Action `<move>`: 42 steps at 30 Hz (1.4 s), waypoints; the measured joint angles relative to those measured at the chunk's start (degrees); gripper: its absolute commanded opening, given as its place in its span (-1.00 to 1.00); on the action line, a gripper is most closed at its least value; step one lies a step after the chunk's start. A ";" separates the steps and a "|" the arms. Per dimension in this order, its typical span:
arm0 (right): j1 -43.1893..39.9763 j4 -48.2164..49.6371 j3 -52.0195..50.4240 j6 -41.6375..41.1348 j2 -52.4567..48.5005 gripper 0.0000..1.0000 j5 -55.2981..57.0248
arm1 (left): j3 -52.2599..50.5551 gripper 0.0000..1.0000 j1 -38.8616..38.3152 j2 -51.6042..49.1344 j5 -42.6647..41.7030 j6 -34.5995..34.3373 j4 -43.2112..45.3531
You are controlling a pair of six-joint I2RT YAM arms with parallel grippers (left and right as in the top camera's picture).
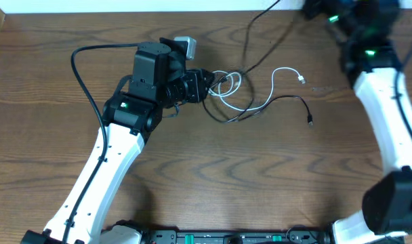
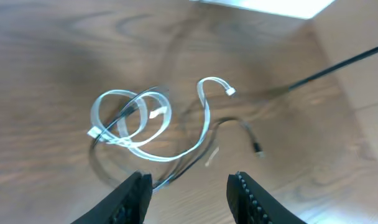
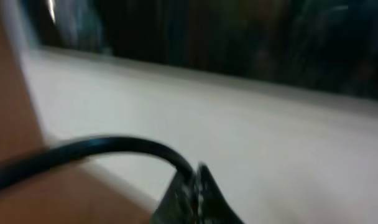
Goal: Untangle cables
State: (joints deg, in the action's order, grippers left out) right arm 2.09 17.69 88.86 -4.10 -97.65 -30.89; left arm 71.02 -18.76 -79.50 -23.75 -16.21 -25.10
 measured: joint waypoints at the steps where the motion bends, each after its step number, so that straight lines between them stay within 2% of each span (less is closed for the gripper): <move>1: -1.33 2.71 0.02 -1.90 1.03 -0.98 -0.04 | -0.02 -0.11 0.00 0.00 0.70 0.00 -0.66; 5: -6.91 12.02 0.22 -10.08 6.05 -0.98 -0.20 | -0.02 -0.11 0.00 0.00 3.63 0.11 -2.82; 9: -13.14 12.83 0.44 -16.74 9.03 -0.98 -0.17 | -0.02 -0.11 0.00 0.00 5.46 0.17 -4.28; 13: -17.38 9.49 0.46 -21.70 8.59 -0.98 -1.90 | -0.02 -0.11 0.00 0.00 6.10 0.17 -4.55; 21: -16.11 9.29 0.46 -23.85 8.31 -0.98 -16.65 | -0.02 -0.11 0.00 0.00 6.12 0.20 -4.55; 27: -14.49 4.09 0.48 -22.18 8.31 -0.98 -18.64 | -0.02 -0.11 0.00 0.00 6.12 0.20 -5.14; 33: -14.82 -7.43 0.50 -17.31 8.24 -0.98 -6.60 | -0.02 -0.11 0.00 0.00 6.12 0.17 -5.86; 37: -16.24 -14.14 0.50 -13.77 8.20 -0.98 12.79 | -0.02 -0.11 0.00 0.00 6.12 0.17 -5.99; 42: -20.11 -17.18 0.50 -12.79 8.13 -0.98 26.18 | -0.02 -0.11 0.00 0.00 6.12 0.20 -5.92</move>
State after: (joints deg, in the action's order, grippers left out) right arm -18.02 0.51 89.36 -16.88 -89.52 -4.71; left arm 71.00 -18.76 -79.50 -17.63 -16.01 -31.03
